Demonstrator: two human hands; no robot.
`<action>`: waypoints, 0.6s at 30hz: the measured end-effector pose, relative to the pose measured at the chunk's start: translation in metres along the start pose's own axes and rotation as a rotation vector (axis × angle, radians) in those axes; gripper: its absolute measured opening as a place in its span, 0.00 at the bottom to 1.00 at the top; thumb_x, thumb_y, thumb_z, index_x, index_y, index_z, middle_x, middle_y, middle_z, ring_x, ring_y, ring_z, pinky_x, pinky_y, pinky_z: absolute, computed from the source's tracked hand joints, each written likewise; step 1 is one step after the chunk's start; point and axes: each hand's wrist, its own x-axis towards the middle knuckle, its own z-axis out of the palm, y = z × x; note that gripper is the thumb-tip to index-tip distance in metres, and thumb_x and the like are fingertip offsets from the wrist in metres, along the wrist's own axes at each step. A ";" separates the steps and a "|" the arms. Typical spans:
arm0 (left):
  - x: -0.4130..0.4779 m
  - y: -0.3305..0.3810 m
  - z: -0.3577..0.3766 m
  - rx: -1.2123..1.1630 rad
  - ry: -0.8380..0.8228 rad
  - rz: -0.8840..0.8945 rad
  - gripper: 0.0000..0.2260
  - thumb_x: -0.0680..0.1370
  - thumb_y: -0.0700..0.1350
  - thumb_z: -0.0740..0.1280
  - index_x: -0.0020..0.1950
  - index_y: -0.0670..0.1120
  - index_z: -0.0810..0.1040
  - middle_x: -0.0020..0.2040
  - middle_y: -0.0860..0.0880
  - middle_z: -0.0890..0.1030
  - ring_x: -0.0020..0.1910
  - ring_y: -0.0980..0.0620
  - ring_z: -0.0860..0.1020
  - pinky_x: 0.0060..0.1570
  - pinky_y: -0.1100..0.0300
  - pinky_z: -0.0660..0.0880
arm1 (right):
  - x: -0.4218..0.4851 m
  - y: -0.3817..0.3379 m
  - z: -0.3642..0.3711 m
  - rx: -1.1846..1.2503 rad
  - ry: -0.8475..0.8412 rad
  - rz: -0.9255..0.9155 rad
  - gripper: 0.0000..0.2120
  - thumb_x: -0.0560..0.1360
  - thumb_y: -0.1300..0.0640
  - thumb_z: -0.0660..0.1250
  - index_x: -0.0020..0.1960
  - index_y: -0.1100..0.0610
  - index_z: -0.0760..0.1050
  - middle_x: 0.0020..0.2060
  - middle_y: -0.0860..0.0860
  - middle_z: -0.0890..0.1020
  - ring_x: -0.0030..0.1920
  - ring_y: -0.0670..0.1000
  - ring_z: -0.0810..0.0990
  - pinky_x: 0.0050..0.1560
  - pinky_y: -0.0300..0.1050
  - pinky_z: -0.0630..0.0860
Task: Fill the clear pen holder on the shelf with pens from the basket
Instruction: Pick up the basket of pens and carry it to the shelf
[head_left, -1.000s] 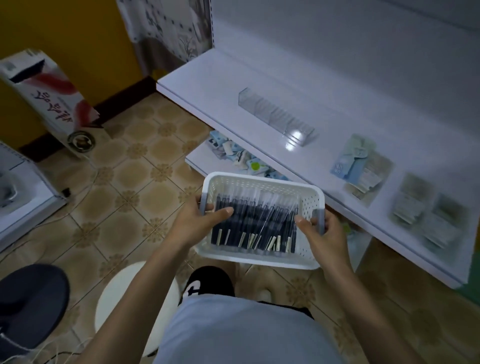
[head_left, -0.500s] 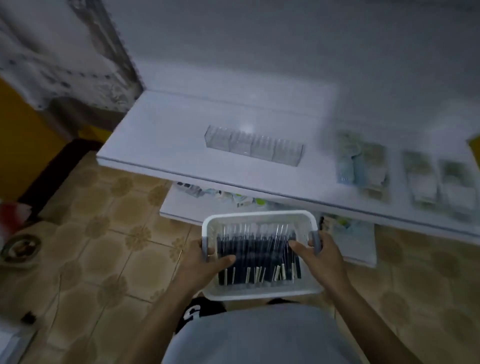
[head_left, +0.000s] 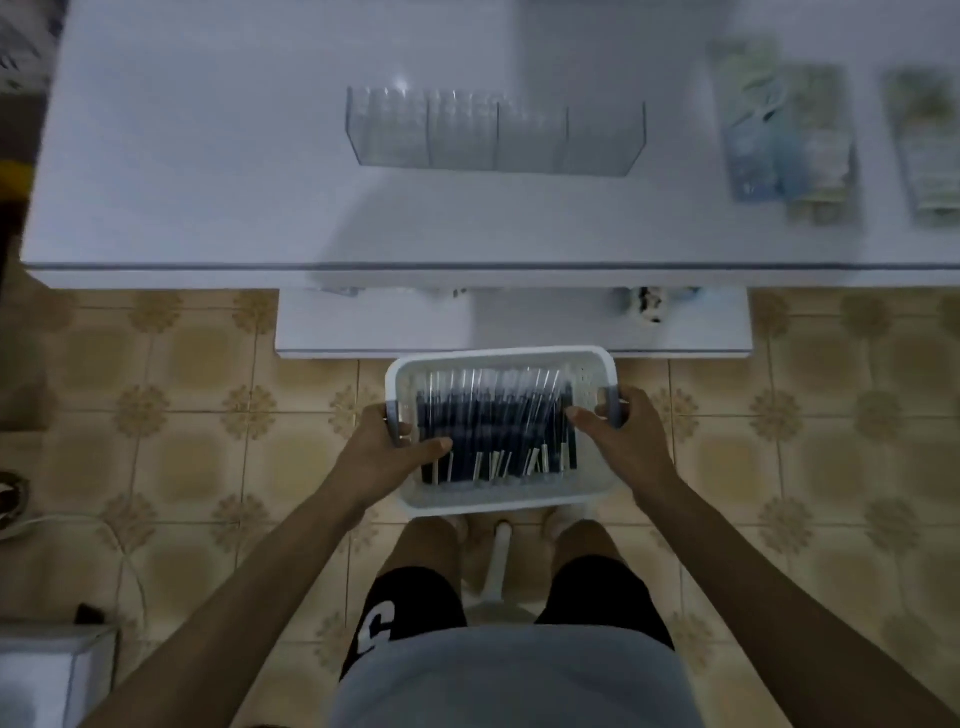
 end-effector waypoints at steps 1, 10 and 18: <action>0.008 -0.007 0.007 0.001 -0.008 -0.012 0.19 0.70 0.49 0.76 0.55 0.45 0.73 0.47 0.50 0.76 0.46 0.53 0.76 0.43 0.60 0.71 | 0.008 0.009 0.001 0.004 -0.002 0.026 0.26 0.71 0.50 0.73 0.64 0.56 0.68 0.51 0.52 0.76 0.50 0.51 0.76 0.48 0.45 0.70; 0.133 -0.109 0.078 0.038 -0.087 -0.006 0.06 0.73 0.44 0.73 0.43 0.46 0.77 0.36 0.51 0.77 0.39 0.52 0.76 0.33 0.66 0.70 | 0.120 0.121 0.034 0.028 0.028 0.085 0.19 0.72 0.52 0.72 0.59 0.55 0.70 0.47 0.52 0.77 0.43 0.49 0.76 0.44 0.44 0.74; 0.255 -0.189 0.108 0.125 -0.263 0.028 0.03 0.76 0.39 0.70 0.43 0.46 0.79 0.33 0.55 0.82 0.34 0.60 0.81 0.39 0.63 0.76 | 0.218 0.247 0.091 0.021 0.011 0.152 0.24 0.69 0.51 0.75 0.58 0.62 0.74 0.46 0.55 0.78 0.41 0.50 0.77 0.36 0.40 0.71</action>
